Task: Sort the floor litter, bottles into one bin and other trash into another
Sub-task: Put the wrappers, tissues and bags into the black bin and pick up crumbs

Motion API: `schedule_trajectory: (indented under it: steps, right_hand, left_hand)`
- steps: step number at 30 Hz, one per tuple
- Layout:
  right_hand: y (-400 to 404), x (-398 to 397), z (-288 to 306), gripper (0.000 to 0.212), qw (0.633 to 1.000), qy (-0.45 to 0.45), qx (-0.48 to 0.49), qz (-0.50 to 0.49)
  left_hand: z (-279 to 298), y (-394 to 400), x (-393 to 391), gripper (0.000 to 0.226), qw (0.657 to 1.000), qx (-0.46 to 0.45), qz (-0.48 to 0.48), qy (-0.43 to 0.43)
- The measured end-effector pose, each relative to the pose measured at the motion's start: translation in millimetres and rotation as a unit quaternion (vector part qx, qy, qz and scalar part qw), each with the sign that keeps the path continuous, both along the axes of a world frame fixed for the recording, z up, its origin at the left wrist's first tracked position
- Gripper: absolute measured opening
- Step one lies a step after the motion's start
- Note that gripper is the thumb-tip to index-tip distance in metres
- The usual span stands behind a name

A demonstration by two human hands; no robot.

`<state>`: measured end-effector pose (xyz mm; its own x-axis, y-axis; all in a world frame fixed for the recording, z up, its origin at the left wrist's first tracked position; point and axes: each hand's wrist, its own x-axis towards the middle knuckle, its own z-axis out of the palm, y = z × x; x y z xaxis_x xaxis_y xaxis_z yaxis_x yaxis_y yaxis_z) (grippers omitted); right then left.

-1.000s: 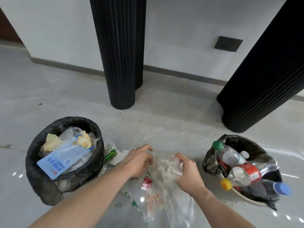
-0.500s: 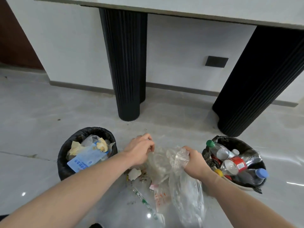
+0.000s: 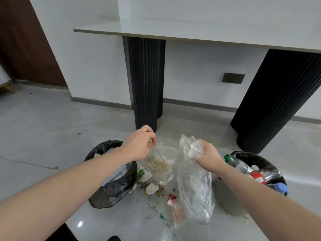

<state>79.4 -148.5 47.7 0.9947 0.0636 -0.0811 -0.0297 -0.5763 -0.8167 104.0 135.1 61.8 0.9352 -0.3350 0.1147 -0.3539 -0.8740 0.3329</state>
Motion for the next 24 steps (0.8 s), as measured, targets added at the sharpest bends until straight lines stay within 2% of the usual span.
schedule_trajectory:
  steps: [2,5,8,11,18,24]
  right_hand:
    - [15,10,14,0.011,1.000,-0.014,0.014,0.018]
    - [38,23,34,0.027,0.998,-0.030,0.032,0.035]
    - [60,30,50,0.019,0.997,-0.037,0.049,0.048]
    - [79,34,54,0.019,0.997,-0.035,0.056,0.051]
    - [102,36,32,0.025,0.999,-0.001,0.016,0.042]
    - [104,50,5,0.041,0.999,0.041,-0.016,0.028]
  left_hand:
    - [19,16,2,0.020,1.000,-0.004,0.023,-0.019]
    - [45,42,6,0.019,0.997,0.001,0.058,-0.045]
    - [63,72,10,0.017,0.994,-0.007,0.095,-0.057]
    - [66,100,12,0.018,0.988,-0.011,0.140,-0.069]
    - [27,150,13,0.023,0.974,0.042,0.213,-0.059]
    - [-26,143,18,0.026,0.965,0.107,0.237,-0.021]
